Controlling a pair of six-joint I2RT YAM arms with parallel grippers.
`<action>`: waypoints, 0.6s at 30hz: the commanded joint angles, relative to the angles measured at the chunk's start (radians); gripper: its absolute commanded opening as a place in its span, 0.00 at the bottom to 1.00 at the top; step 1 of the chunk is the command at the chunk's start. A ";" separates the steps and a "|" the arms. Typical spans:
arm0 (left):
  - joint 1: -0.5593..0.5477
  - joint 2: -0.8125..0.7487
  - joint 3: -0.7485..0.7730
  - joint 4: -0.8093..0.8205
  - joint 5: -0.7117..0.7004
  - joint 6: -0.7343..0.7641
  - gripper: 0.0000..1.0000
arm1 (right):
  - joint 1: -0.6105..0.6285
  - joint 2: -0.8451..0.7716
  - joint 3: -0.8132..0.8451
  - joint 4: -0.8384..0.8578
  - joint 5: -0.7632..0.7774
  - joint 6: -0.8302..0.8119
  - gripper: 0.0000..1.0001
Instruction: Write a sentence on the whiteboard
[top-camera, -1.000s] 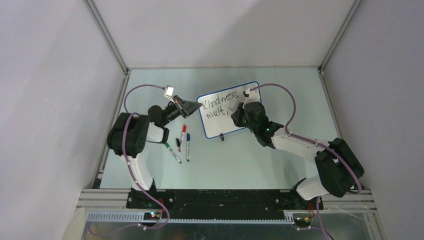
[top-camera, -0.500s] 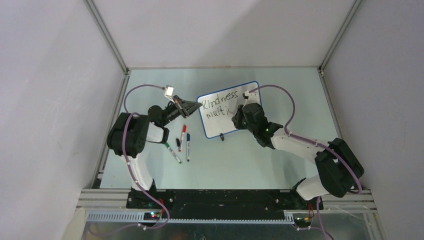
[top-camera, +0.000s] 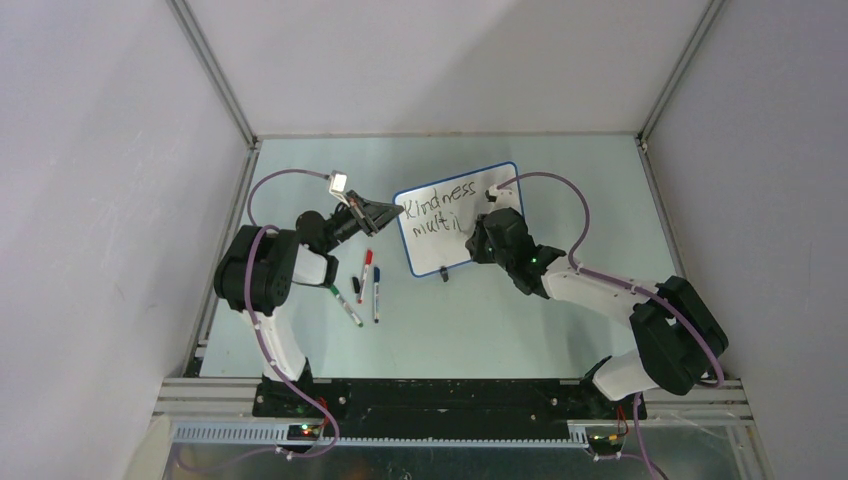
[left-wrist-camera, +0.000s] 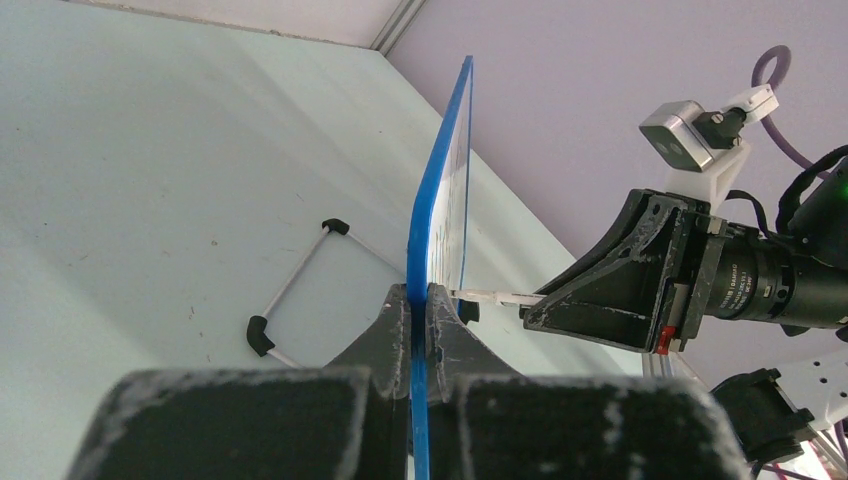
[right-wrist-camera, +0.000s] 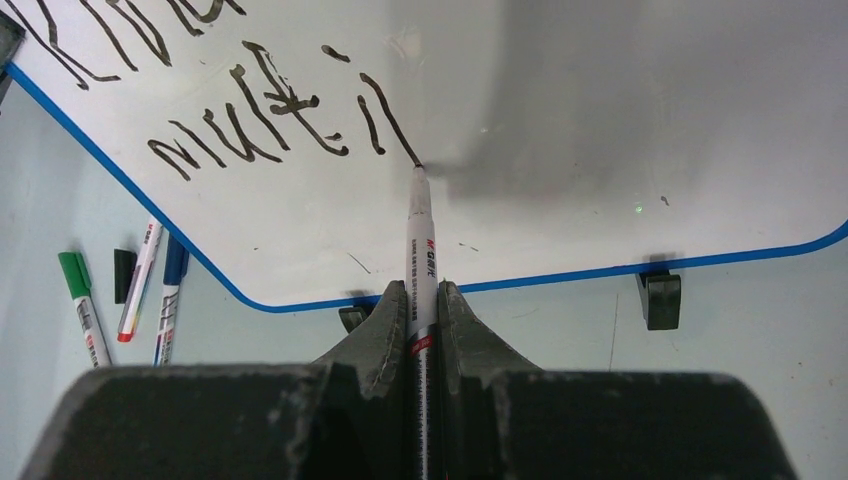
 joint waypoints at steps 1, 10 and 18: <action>0.002 -0.051 -0.005 0.054 0.014 0.048 0.00 | 0.002 -0.032 0.029 -0.012 0.030 0.004 0.00; 0.002 -0.050 -0.003 0.054 0.014 0.048 0.00 | 0.004 -0.122 -0.024 0.105 0.023 -0.040 0.00; 0.001 -0.050 -0.002 0.054 0.017 0.046 0.00 | -0.006 -0.100 -0.021 0.155 -0.008 -0.052 0.00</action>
